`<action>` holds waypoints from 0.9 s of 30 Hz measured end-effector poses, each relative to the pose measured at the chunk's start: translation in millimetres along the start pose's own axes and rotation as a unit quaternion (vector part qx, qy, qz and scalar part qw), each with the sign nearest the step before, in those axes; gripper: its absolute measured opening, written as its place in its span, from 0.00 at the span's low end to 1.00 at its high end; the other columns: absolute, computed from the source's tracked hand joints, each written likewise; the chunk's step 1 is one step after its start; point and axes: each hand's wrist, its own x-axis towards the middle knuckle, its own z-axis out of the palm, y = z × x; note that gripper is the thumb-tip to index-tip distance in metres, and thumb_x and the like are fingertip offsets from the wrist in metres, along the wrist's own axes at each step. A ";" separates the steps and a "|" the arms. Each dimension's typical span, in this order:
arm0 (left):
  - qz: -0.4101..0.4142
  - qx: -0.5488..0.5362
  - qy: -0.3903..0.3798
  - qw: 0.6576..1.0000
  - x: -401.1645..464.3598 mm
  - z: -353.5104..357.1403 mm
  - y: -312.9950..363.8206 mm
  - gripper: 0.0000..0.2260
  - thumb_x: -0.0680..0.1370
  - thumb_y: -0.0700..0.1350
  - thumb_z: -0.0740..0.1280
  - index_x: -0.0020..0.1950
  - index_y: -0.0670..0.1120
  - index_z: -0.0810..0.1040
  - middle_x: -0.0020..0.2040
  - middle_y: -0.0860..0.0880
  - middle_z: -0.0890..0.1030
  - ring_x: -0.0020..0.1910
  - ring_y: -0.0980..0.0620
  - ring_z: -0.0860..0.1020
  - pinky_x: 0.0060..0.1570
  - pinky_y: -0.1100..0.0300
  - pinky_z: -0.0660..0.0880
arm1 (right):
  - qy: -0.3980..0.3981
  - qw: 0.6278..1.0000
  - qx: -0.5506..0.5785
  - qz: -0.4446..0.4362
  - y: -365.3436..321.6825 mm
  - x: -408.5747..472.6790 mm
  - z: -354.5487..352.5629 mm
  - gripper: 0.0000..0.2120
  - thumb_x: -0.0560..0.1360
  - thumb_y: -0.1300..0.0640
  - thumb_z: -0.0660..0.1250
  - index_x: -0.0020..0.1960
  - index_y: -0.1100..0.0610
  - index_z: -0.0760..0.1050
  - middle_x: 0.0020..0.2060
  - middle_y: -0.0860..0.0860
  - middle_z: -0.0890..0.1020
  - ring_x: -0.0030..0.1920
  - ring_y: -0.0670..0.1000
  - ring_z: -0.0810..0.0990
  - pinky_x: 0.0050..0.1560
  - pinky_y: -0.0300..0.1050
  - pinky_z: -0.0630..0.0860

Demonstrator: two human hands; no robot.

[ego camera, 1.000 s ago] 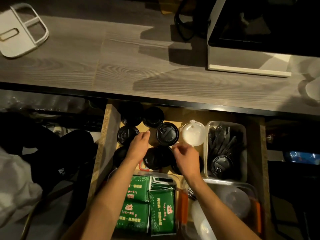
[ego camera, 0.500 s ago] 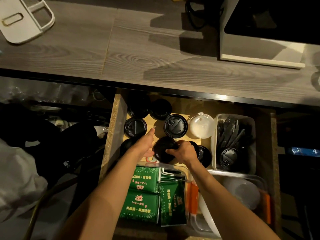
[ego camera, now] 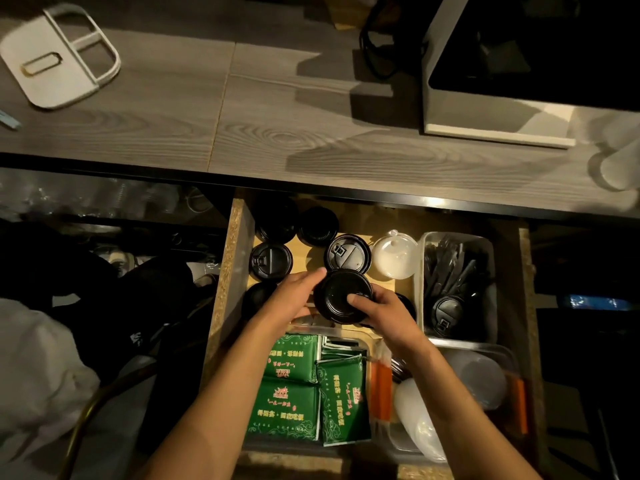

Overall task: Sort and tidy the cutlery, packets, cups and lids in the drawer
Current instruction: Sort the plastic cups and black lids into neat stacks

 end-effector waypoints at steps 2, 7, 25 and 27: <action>0.025 -0.024 -0.016 0.999 -18.2 6.3 6.3 0.15 0.81 0.58 0.63 0.64 0.53 0.76 0.63 0.50 0.80 0.62 0.50 0.78 0.66 0.49 0.73 | -0.011 0.998 0.062 -0.018 -7.5 -14.6 4.7 0.11 0.78 0.61 0.66 0.60 0.62 0.77 0.52 0.59 0.85 0.53 0.59 0.83 0.55 0.51 0.79; 0.122 -0.038 0.021 0.992 -56.3 17.6 22.0 0.05 0.82 0.45 0.65 0.55 0.55 0.76 0.54 0.51 0.83 0.52 0.54 0.82 0.51 0.56 0.80 | 0.043 0.993 0.093 -0.054 -30.1 -48.8 28.1 0.10 0.81 0.57 0.63 0.61 0.55 0.75 0.51 0.54 0.85 0.46 0.50 0.85 0.38 0.40 0.78; 0.375 0.208 -0.022 0.903 -184.8 -2.5 57.2 0.16 0.77 0.41 0.71 0.51 0.64 0.78 0.49 0.63 0.81 0.55 0.65 0.77 0.62 0.56 0.74 | 0.047 0.962 0.269 -0.001 -108.9 -156.1 69.2 0.12 0.79 0.54 0.59 0.56 0.62 0.72 0.44 0.59 0.78 0.40 0.53 0.79 0.39 0.45 0.76; 0.393 0.192 -0.023 0.899 -196.6 -5.7 56.8 0.14 0.77 0.44 0.72 0.55 0.63 0.78 0.58 0.64 0.78 0.62 0.69 0.73 0.66 0.61 0.70 | 0.072 0.950 0.302 -0.015 -113.4 -164.7 74.5 0.13 0.79 0.62 0.55 0.59 0.66 0.72 0.51 0.63 0.79 0.48 0.57 0.79 0.46 0.46 0.77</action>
